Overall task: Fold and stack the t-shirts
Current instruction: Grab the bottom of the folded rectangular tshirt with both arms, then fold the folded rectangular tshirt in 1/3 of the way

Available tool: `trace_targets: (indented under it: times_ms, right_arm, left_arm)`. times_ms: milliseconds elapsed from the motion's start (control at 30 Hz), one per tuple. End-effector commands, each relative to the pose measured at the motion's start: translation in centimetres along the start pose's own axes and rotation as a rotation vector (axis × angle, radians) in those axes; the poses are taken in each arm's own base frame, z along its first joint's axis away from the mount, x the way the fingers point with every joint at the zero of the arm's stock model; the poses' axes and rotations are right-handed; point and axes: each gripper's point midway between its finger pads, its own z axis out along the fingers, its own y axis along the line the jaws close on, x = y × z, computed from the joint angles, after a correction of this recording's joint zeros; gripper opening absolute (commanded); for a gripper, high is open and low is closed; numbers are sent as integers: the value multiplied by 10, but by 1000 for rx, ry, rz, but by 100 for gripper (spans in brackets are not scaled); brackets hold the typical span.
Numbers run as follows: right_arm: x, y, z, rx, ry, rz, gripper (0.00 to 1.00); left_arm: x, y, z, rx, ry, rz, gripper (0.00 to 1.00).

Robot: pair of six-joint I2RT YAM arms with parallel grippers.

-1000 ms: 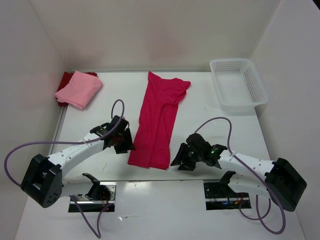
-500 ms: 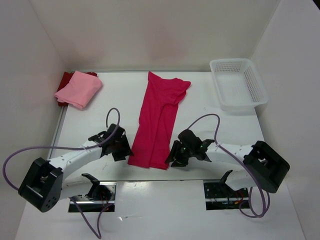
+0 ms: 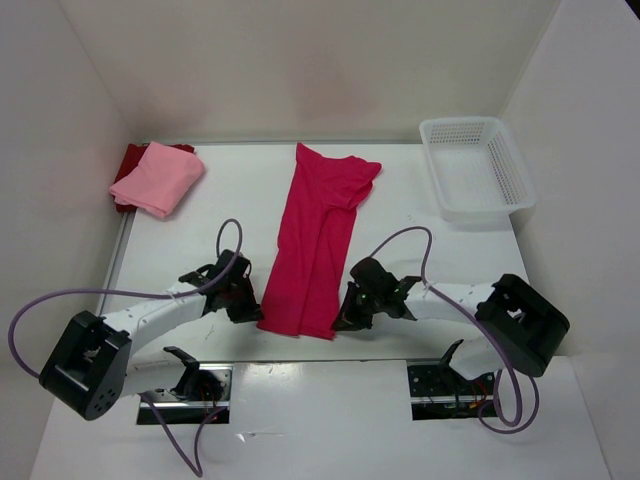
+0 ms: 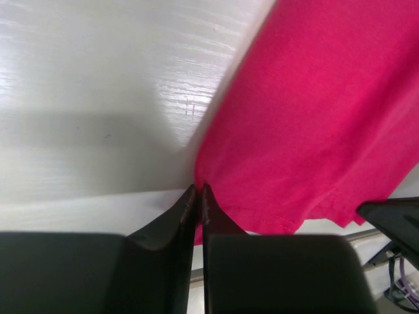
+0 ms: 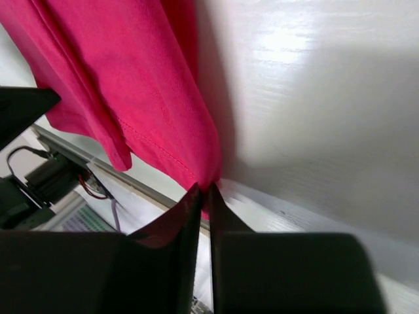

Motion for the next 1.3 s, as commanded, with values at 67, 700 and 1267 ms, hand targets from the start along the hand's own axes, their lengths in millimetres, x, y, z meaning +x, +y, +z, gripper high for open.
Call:
trace_targets:
  times_ms: [67, 700, 1267]
  right_arm:
    - [8, 17, -1, -30, 13, -35, 4]
    - [-142, 58, -78, -133, -253, -74, 0]
    - [-329, 27, -47, 1, -366, 3, 11]
  left_arm:
    - [-3, -16, -12, 79, -11, 24, 6]
    - [-166, -112, -46, 129, -283, 114, 0]
    - [-321, -171, 41, 134, -341, 85, 17]
